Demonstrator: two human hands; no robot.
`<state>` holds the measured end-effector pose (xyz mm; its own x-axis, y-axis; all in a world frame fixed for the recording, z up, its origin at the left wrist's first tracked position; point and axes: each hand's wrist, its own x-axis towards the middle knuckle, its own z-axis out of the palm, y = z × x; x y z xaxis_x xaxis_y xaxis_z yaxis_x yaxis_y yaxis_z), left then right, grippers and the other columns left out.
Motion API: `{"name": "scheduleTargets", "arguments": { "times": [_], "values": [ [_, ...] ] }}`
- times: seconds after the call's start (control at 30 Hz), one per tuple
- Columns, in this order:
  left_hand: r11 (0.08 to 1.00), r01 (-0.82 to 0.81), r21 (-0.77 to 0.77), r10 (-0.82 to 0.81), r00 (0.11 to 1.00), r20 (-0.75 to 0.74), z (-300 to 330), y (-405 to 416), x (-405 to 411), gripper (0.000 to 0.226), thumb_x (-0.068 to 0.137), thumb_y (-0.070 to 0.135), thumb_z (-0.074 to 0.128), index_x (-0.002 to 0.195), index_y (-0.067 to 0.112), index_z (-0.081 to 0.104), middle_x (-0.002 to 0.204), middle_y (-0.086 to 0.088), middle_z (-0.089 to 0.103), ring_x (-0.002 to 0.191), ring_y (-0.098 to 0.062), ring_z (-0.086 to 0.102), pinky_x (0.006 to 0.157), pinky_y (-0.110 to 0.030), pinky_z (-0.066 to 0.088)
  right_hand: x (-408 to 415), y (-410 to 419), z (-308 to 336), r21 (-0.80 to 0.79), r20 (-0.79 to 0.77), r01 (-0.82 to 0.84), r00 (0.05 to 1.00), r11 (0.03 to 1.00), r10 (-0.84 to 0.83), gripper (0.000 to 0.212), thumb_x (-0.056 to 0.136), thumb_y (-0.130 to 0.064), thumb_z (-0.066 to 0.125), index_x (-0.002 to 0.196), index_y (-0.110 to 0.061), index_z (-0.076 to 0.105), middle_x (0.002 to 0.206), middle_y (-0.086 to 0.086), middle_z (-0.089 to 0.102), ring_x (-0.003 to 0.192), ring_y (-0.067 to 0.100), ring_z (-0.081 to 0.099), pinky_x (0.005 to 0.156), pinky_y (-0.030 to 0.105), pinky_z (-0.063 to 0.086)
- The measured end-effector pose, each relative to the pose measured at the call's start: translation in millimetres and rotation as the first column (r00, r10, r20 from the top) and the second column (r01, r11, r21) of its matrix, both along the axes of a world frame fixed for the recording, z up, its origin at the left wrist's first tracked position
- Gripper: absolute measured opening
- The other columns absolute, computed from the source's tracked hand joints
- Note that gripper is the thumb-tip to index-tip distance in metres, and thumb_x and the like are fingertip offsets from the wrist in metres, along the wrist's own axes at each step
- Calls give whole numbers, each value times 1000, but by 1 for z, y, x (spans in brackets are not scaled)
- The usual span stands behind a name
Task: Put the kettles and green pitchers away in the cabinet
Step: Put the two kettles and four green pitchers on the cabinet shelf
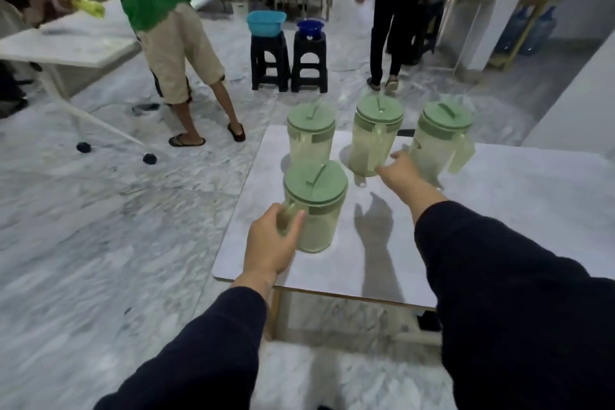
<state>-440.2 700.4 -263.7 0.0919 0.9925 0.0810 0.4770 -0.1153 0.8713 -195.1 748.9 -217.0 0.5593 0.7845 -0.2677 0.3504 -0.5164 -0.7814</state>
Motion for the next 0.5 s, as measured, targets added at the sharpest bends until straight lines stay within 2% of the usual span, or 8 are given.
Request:
{"name": "scheduleTargets", "arguments": {
  "times": [0.1, 0.2, 0.33, 0.4, 0.5],
  "values": [
    [998, -31, 51, 34, 998, -59, -6, 12, 4, 33, 88, 44, 61, 76, 13, 54, 64, 11, 52, 59, -7, 47, 54, -13, 37, 14, 38, -4, 20, -95, 49, 994, 999, -47, 69, 86, -22, 64, 142, -7, 27, 138, 14, 45, 126, 34, 48, 101, 41, 42],
    [994, -41, 100, 50, 994, -96, -13, 18, 6, 40, 84, 50, 59, 75, 11, 55, 61, 9, 50, 58, -12, 46, 55, -17, 36, 20, 61, -11, -1, -165, 93, 982, 996, -92, 81, 84, -35, 67, 147, -7, 24, 146, 13, 40, 132, 34, 44, 107, 44, 39],
    [992, -43, 119, 56, 992, -111, -14, 21, 7, 51, 79, 59, 52, 77, 8, 58, 62, 2, 54, 56, -14, 49, 54, -17, 37, 20, 78, -20, -19, -119, 130, 984, 991, -131, 64, 92, -39, 56, 143, -4, 38, 144, 12, 44, 127, 32, 49, 104, 38, 41],
    [991, -41, 129, 55, 993, -103, -13, 21, 6, 47, 80, 55, 54, 75, 9, 57, 58, 8, 49, 53, -7, 45, 53, -13, 36, 15, 77, -19, 44, -103, 172, 981, 984, -166, 54, 93, -33, 53, 139, -5, 44, 139, 13, 50, 125, 33, 51, 101, 36, 42],
    [990, -16, 140, 32, 994, -108, -15, 23, 6, 42, 83, 51, 57, 74, 10, 56, 57, 11, 45, 53, -7, 44, 53, -12, 36, 14, 68, -20, 139, -135, 227, 969, 964, -208, 47, 92, -25, 53, 133, -5, 47, 129, 14, 58, 119, 33, 56, 101, 40, 45]
  ]
}}
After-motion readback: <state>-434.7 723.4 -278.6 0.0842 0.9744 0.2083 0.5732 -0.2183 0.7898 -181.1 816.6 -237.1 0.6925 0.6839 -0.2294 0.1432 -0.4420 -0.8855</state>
